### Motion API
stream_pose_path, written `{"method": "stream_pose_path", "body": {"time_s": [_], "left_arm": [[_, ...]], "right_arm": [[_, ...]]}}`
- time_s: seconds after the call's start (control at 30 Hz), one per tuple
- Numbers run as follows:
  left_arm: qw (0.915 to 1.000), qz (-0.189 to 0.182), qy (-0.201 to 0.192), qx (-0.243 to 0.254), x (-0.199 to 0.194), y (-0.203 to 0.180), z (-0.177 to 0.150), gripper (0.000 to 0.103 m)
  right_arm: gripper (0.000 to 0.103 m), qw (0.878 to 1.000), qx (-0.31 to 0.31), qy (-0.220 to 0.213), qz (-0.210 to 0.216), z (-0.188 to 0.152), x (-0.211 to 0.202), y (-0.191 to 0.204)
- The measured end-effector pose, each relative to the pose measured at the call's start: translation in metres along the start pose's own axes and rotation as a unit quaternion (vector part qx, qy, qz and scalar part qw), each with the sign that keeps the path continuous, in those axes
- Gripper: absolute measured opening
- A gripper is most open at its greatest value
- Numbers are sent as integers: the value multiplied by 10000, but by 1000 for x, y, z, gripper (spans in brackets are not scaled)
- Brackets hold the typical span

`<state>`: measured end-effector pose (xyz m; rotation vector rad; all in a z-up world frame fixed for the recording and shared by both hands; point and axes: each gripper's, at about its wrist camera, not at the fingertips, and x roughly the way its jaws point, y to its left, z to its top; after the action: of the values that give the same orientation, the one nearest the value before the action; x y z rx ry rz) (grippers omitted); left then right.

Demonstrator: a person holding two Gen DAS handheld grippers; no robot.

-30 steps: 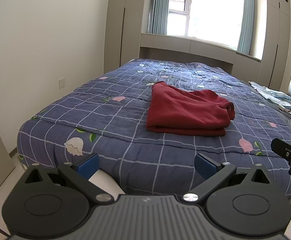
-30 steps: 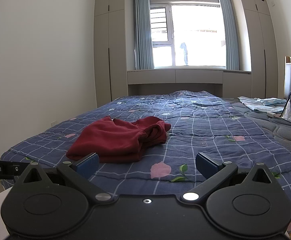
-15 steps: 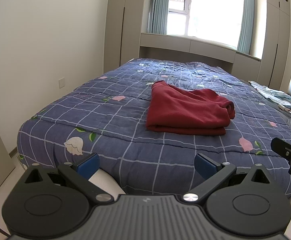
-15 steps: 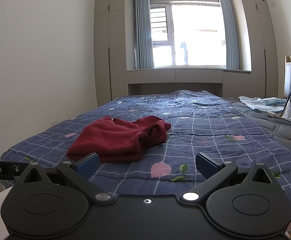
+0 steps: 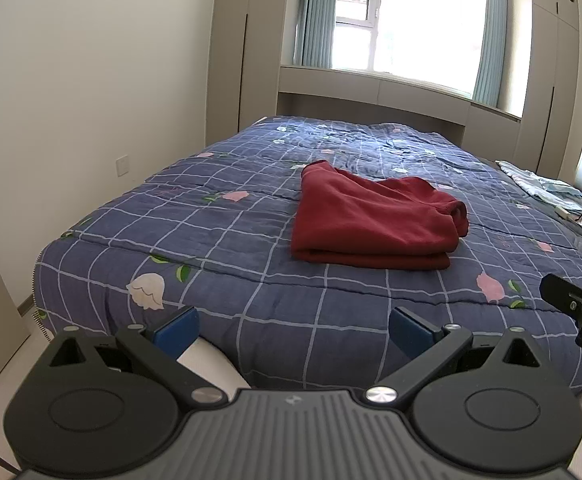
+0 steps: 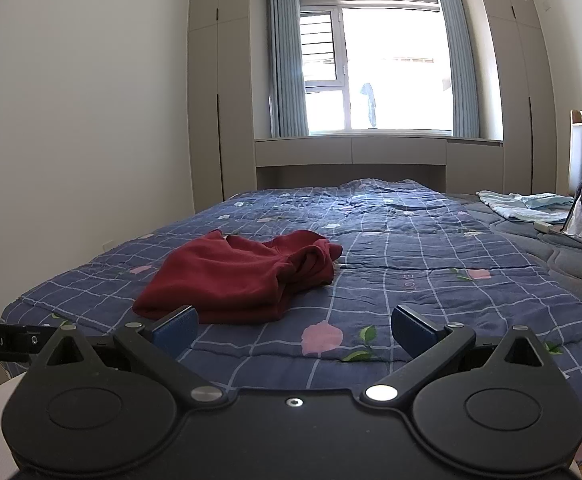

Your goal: Fold small clothes

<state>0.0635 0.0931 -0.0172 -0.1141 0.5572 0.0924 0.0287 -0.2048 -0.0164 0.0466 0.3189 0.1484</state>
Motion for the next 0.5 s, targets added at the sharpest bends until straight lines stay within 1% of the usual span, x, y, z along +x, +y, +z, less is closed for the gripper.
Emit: {"method": "stream_pose_path", "body": {"time_s": [0.33, 0.5], "left_arm": [[10000, 24, 26, -1, 1, 1, 0, 103], [9997, 208, 50, -92, 2, 3, -1, 103]], "right_arm": [[102, 10000, -11, 19, 11, 0, 0, 0], [102, 10000, -12, 26, 13, 0, 1, 0]]}}
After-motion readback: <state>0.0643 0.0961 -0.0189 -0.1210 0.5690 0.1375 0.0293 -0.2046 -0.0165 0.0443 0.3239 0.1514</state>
